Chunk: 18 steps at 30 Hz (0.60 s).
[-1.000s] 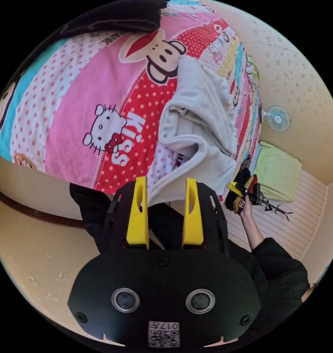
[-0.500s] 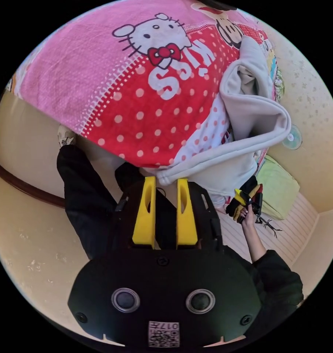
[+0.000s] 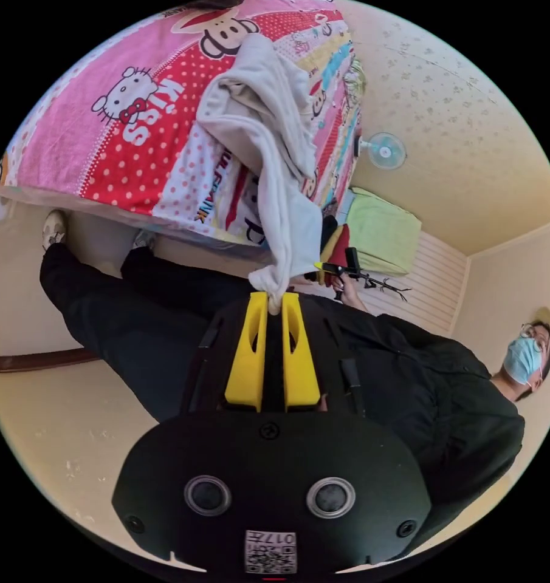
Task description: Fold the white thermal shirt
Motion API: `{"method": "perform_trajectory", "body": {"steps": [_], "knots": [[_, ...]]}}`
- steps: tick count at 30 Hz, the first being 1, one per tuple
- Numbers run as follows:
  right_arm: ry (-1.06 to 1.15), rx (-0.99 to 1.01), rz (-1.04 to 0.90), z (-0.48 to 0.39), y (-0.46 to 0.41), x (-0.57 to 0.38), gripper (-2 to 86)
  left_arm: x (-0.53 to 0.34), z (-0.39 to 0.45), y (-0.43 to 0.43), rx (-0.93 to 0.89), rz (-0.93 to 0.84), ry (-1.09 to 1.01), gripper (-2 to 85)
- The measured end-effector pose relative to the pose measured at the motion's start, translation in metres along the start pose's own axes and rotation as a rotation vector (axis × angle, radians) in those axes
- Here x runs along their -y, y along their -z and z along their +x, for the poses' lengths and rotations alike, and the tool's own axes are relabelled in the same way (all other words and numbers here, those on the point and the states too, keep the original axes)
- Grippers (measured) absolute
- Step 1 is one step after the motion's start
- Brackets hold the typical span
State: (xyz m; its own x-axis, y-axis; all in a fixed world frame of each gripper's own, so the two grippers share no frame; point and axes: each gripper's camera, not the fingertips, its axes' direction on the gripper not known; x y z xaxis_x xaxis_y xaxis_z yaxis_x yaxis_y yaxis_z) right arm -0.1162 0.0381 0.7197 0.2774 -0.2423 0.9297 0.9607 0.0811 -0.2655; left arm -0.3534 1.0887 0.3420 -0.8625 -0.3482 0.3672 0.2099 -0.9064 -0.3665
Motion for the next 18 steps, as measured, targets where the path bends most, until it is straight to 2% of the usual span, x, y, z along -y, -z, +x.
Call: {"method": "perform_trajectory", "body": {"steps": [4, 9, 14, 18], "knots": [[-0.049, 0.104, 0.011, 0.005, 0.008, -0.039, 2.9, -0.04, 0.026, 0.016, -0.038, 0.017, 0.034, 4.5], [-0.13, 0.511, 0.127, 0.026, 0.014, -0.08, 2.9, -0.051, 0.037, 0.024, -0.132, 0.065, 0.068, 4.4], [-0.193, 0.486, 0.126, 0.034, 0.004, -0.115, 2.9, -0.071, 0.033, 0.024, -0.071, 0.003, 0.138, 4.2], [-0.296, 0.517, 0.11, 0.054, -0.009, -0.135, 2.9, -0.089, 0.014, 0.024, -0.099, 0.016, 0.229, 4.1]]}}
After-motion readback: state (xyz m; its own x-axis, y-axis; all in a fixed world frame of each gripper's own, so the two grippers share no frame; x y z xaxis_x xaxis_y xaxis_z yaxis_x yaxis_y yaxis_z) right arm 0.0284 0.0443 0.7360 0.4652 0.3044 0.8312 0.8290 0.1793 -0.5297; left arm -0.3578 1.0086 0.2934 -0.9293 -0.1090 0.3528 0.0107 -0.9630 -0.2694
